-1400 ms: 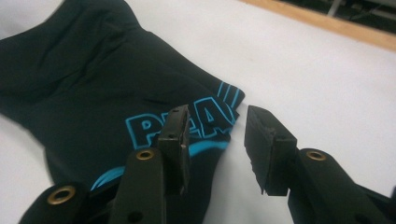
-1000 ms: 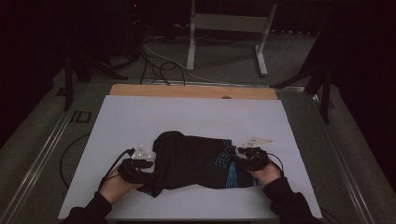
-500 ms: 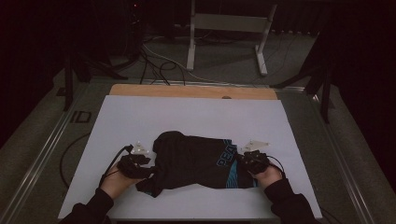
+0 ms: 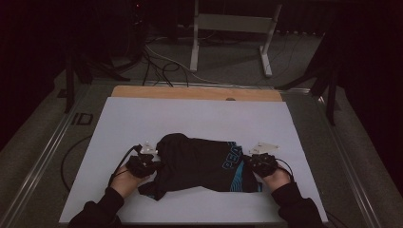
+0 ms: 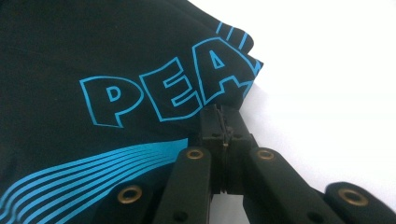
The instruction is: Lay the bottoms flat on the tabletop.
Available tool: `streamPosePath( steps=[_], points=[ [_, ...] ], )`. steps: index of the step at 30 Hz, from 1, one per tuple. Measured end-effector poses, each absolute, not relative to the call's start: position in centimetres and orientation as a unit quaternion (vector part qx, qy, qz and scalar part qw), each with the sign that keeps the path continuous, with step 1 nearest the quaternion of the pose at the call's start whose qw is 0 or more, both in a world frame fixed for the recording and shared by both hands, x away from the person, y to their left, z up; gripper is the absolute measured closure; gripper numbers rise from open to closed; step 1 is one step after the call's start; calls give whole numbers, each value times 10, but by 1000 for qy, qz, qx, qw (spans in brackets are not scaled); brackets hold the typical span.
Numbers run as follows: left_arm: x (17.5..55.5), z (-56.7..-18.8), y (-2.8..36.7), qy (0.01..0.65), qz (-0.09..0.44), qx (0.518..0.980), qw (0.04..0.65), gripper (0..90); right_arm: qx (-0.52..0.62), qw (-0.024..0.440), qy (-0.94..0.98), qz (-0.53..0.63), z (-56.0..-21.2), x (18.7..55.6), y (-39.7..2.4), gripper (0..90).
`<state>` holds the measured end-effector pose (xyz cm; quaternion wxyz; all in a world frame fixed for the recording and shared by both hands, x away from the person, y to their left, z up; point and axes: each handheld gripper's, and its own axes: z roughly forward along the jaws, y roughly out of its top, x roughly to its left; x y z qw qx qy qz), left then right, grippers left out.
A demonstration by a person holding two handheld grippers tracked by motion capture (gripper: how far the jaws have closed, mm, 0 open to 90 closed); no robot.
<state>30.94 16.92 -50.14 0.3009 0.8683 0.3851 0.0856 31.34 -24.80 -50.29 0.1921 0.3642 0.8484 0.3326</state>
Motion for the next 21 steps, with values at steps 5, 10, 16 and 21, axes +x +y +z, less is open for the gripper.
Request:
streamPosePath(
  steps=[5, 10, 16, 21],
  points=[
    [298, -485, 187, 390, 106, 861, 309, 899, 361, 198, 844, 343, -496, 305, -255, 900],
    [284, -465, 208, 397, 123, 849, 326, 900, 360, 202, 837, 358, -486, 289, -263, 900],
    [265, -468, 214, 380, 89, 864, 317, 899, 360, 190, 841, 358, -484, 271, -277, 900],
    [253, -476, 211, 372, 71, 874, 304, 898, 356, 179, 848, 350, -490, 263, -284, 900]
  ],
)
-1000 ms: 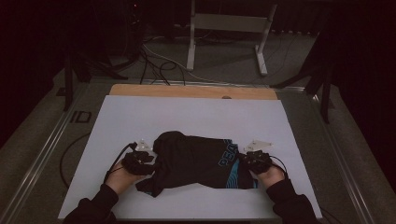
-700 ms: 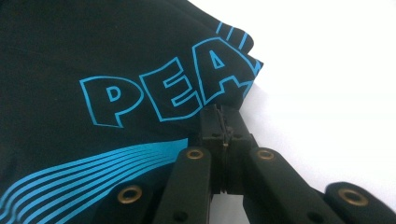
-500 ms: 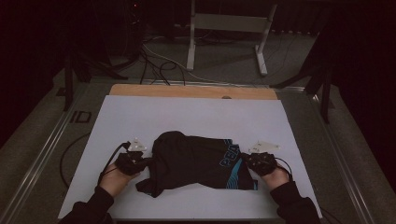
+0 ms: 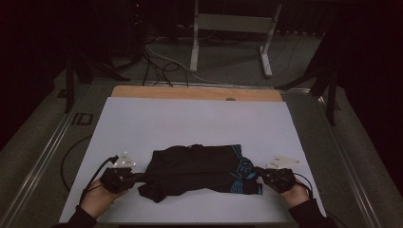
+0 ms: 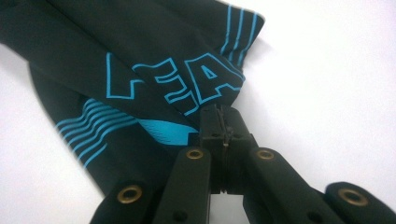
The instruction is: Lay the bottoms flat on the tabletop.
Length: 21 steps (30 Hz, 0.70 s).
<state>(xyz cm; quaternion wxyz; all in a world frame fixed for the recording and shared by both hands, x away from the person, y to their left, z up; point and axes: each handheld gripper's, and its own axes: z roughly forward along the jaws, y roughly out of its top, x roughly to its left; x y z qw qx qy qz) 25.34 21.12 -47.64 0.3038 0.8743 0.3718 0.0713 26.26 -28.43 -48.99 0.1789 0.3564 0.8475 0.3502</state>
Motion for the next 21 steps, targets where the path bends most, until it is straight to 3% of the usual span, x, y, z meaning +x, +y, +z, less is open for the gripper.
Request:
streamPosePath(
  steps=[4, 10, 16, 21],
  points=[
    [252, -480, 211, 373, 74, 879, 286, 897, 362, 171, 846, 353, -493, 258, -286, 900],
    [257, -479, 214, 375, 68, 870, 313, 883, 359, 168, 843, 363, -493, 260, -283, 893],
    [261, -473, 218, 374, 62, 859, 345, 682, 371, 161, 832, 380, -491, 262, -282, 832],
    [263, -467, 220, 364, 65, 857, 359, 581, 370, 163, 824, 397, -484, 266, -282, 660]
  ],
)
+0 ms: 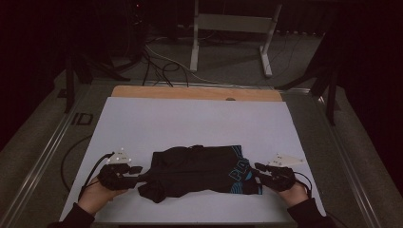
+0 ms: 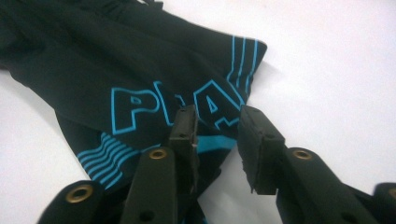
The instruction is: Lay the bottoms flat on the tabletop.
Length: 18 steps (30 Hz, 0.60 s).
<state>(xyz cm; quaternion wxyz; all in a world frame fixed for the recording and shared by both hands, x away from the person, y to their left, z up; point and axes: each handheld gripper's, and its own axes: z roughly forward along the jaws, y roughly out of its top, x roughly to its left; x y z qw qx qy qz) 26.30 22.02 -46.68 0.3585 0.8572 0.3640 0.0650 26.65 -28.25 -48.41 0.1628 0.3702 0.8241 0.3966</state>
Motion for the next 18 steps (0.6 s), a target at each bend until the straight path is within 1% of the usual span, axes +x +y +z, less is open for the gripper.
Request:
streamPosePath(
  steps=[1, 2, 4, 5, 6, 10, 13, 15, 18],
  points=[
    [263, -465, 220, 364, 65, 857, 359, 537, 372, 162, 823, 398, -482, 267, -281, 620],
    [263, -465, 220, 364, 65, 857, 359, 514, 370, 162, 821, 403, -481, 268, -280, 581],
    [264, -460, 219, 361, 77, 857, 360, 486, 362, 163, 823, 406, -479, 270, -277, 566],
    [264, -459, 219, 359, 78, 857, 363, 458, 361, 163, 823, 406, -478, 271, -276, 530],
    [265, -457, 219, 359, 80, 855, 365, 450, 362, 160, 823, 407, -477, 272, -274, 512],
    [268, -452, 217, 367, 84, 848, 372, 315, 360, 161, 817, 420, -475, 277, -269, 412],
    [273, -450, 214, 370, 79, 846, 377, 228, 362, 156, 813, 429, -472, 284, -267, 291],
    [276, -448, 212, 368, 73, 845, 381, 150, 353, 142, 815, 438, -470, 289, -266, 161],
    [280, -446, 211, 376, 75, 836, 393, 124, 355, 146, 811, 441, -468, 294, -264, 139]
  ],
)
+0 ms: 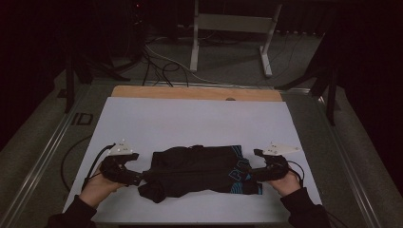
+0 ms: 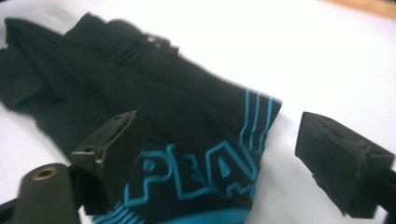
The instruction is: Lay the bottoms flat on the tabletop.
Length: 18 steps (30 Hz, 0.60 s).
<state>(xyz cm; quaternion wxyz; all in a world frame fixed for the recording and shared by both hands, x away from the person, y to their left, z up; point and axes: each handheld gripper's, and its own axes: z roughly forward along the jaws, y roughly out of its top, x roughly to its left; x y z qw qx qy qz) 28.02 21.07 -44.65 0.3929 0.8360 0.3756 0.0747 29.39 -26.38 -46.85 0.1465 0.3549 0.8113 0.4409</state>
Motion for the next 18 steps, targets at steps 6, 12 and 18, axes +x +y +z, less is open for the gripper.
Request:
streamPosePath(
  steps=[6, 12, 18],
  points=[
    [299, -447, 207, 414, 94, 810, 404, 62, 359, 152, 812, 434, -465, 315, -257, 103],
    [319, -457, 201, 453, 102, 794, 393, 79, 393, 143, 802, 426, -469, 340, -255, 143],
    [331, -475, 195, 495, 82, 790, 353, 110, 410, 132, 806, 406, -484, 352, -253, 247]
  ],
)
